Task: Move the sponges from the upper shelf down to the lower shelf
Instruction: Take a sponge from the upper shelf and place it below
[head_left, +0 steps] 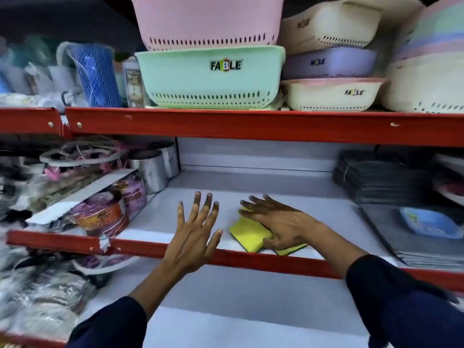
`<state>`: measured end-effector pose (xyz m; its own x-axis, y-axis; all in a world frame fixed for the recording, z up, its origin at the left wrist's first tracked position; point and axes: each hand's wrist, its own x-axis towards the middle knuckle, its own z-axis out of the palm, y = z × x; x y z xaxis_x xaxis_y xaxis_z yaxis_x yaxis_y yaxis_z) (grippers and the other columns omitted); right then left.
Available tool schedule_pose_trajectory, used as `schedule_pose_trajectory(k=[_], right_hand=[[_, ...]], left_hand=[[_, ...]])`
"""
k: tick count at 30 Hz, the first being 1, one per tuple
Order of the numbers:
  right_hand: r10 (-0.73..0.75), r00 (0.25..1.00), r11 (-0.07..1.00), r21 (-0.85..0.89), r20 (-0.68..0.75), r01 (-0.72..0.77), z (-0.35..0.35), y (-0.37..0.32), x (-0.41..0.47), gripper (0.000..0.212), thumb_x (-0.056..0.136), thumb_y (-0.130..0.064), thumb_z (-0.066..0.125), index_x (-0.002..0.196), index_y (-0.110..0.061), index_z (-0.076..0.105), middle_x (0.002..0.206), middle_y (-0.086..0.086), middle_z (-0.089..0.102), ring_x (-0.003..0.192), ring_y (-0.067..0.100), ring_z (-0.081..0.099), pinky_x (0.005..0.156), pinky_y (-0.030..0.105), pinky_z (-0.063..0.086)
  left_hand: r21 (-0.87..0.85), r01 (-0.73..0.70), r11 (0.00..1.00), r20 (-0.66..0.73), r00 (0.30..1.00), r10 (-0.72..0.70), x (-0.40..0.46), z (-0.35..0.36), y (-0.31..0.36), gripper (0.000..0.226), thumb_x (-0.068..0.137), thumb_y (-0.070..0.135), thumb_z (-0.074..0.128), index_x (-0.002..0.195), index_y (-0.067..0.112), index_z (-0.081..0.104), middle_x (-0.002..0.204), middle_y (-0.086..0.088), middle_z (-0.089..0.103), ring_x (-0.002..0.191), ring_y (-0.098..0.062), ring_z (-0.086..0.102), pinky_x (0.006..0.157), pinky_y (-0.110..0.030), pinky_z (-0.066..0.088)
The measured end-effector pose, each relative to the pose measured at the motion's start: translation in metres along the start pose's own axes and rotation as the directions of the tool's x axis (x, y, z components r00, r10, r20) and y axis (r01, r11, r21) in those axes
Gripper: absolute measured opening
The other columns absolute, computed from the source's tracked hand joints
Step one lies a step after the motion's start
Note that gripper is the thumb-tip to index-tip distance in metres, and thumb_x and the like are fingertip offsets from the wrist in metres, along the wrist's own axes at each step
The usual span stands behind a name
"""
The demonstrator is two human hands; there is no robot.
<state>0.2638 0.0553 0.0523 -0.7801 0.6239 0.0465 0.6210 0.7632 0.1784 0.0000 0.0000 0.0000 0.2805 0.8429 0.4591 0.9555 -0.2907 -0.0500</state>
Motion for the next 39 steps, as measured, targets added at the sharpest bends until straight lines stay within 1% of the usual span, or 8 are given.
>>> schedule_pose_trajectory(k=[8,13,20,23,28,33,36,39], right_hand=[[0.028,0.926,0.995,-0.103,0.376,0.012,0.003,-0.003,0.056,0.102,0.082,-0.05,0.07,0.159,-0.038,0.003,0.171,-0.003,-0.002,0.158,0.022,-0.011,0.126,0.048,-0.011],[0.046,0.899,0.999,-0.03,0.436,-0.037,0.0,-0.002,0.06,0.107,0.08,-0.048,0.075,0.159,-0.036,0.005,0.17,0.0,0.009,0.158,0.021,0.007,0.13,0.042,0.008],[0.122,0.992,0.992,0.004,-0.015,-0.122,-0.009,-0.019,0.031,0.096,0.082,-0.074,0.056,0.156,-0.046,0.001,0.161,-0.001,0.028,0.146,0.023,0.031,0.121,0.043,0.033],[0.072,0.959,0.997,0.001,-0.275,-0.075,-0.002,-0.043,0.009,0.086,0.083,-0.081,0.047,0.155,-0.05,0.01,0.157,0.0,0.034,0.139,0.023,0.04,0.113,0.043,0.038],[-0.109,0.882,0.992,0.004,-0.459,0.125,0.054,-0.086,-0.02,0.079,0.084,-0.072,0.055,0.153,-0.037,0.036,0.154,0.012,0.044,0.131,0.033,0.047,0.106,0.045,0.037],[-0.23,0.935,0.958,0.105,-0.271,0.266,0.149,-0.114,-0.026,0.075,0.091,-0.067,0.05,0.156,-0.036,0.028,0.157,0.015,0.039,0.137,0.035,0.044,0.111,0.046,0.036],[-0.065,0.998,0.976,0.209,-0.019,0.068,0.208,-0.122,-0.017,0.076,0.091,-0.067,0.048,0.156,-0.038,0.021,0.163,0.012,0.028,0.143,0.035,0.035,0.116,0.048,0.034],[0.048,0.975,0.965,0.24,0.216,-0.101,0.259,-0.126,-0.01,0.08,0.09,-0.064,0.051,0.157,-0.039,0.015,0.167,0.013,0.018,0.15,0.036,0.024,0.122,0.049,0.025]], left_hand=[[-0.056,-0.024,0.998,0.13,0.991,0.032,0.017,0.044,-0.043,0.077,0.094,0.054,0.0,0.161,0.02,0.014,0.171,-0.001,-0.007,0.155,-0.026,-0.023,0.124,-0.066,-0.008],[-0.139,-0.026,0.99,0.115,0.992,0.043,0.019,0.056,-0.047,0.078,0.093,0.056,0.002,0.16,0.02,0.02,0.171,-0.002,-0.001,0.156,-0.027,-0.021,0.123,-0.066,-0.007],[-0.151,-0.017,0.988,0.077,0.997,0.029,0.018,0.062,-0.048,0.074,0.097,0.056,0.009,0.158,0.018,0.025,0.17,-0.004,0.011,0.158,-0.026,-0.011,0.124,-0.066,0.0],[-0.148,0.015,0.989,0.079,0.997,-0.003,0.019,0.062,-0.048,0.074,0.097,0.056,0.01,0.158,0.018,0.026,0.17,-0.004,0.013,0.158,-0.026,-0.01,0.124,-0.067,0.002],[-0.136,0.044,0.99,0.102,0.994,-0.03,0.018,0.058,-0.047,0.075,0.093,0.055,0.014,0.156,0.018,0.032,0.169,-0.006,0.021,0.159,-0.03,-0.004,0.123,-0.069,0.008],[-0.145,0.078,0.986,0.127,0.99,-0.06,0.016,0.055,-0.044,0.074,0.091,0.055,0.017,0.155,0.021,0.035,0.169,-0.006,0.023,0.159,-0.031,-0.002,0.123,-0.069,0.008],[-0.159,0.09,0.983,0.129,0.989,-0.07,0.015,0.056,-0.045,0.075,0.091,0.056,0.017,0.155,0.022,0.036,0.169,-0.005,0.022,0.159,-0.028,-0.004,0.124,-0.067,0.004],[-0.157,0.108,0.982,0.134,0.987,-0.087,0.015,0.058,-0.045,0.074,0.092,0.058,0.018,0.154,0.022,0.036,0.169,-0.003,0.022,0.159,-0.026,-0.006,0.125,-0.065,0.003]])
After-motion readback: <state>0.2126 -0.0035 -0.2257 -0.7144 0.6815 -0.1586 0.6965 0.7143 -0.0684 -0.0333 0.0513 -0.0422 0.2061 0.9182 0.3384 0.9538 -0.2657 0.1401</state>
